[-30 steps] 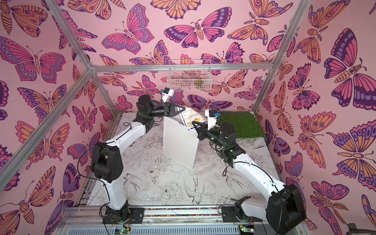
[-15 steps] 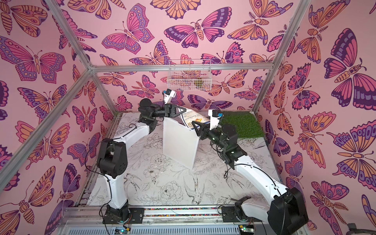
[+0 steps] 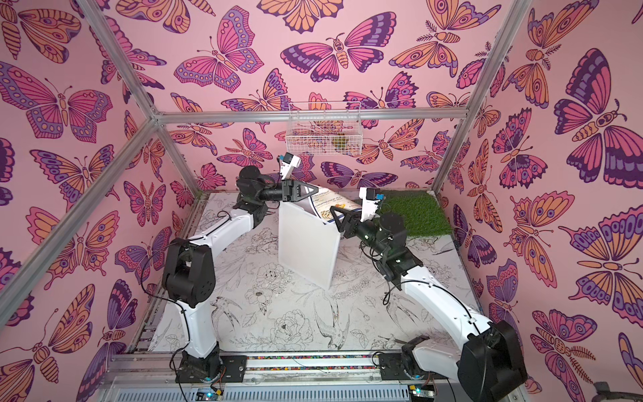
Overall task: Insert the menus into the narrow rack
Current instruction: Insert the menu into the narrow rack.
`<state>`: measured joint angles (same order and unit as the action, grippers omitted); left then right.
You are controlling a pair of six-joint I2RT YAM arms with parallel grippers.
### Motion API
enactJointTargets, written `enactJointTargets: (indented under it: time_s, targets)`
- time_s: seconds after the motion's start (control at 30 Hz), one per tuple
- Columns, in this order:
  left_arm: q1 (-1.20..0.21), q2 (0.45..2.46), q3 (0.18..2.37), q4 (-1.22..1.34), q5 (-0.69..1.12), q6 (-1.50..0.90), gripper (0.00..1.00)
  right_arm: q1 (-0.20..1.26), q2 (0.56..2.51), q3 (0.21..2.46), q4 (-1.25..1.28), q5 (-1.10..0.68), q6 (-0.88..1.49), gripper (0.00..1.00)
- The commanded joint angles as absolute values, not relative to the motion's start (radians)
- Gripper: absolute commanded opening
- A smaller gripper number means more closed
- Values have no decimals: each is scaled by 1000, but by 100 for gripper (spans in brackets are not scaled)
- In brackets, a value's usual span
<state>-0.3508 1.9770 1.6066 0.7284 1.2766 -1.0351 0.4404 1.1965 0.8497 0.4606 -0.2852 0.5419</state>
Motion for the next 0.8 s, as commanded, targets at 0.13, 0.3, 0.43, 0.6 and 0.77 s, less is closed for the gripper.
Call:
enactJointTargets:
  time_s: [0.13,0.3,0.43,0.6,0.77]
  targets:
    - [-348,1934,1594,729,1316,-1008,0,421,1183,838,522,-292,615,41]
    - [-348,1930,1596,729,1315,-1009,0,422,1194,842,535,-318,608,11]
    - [-348,1929,1604,729,1308,-1018,20,422,1205,854,517,-372,574,1]
    - [-345,1924,1605,730,1309,-1025,51,423,1227,849,551,-416,550,0]
    - [-339,1927,1608,734,1306,-1040,53,444,1235,843,576,-424,510,0]
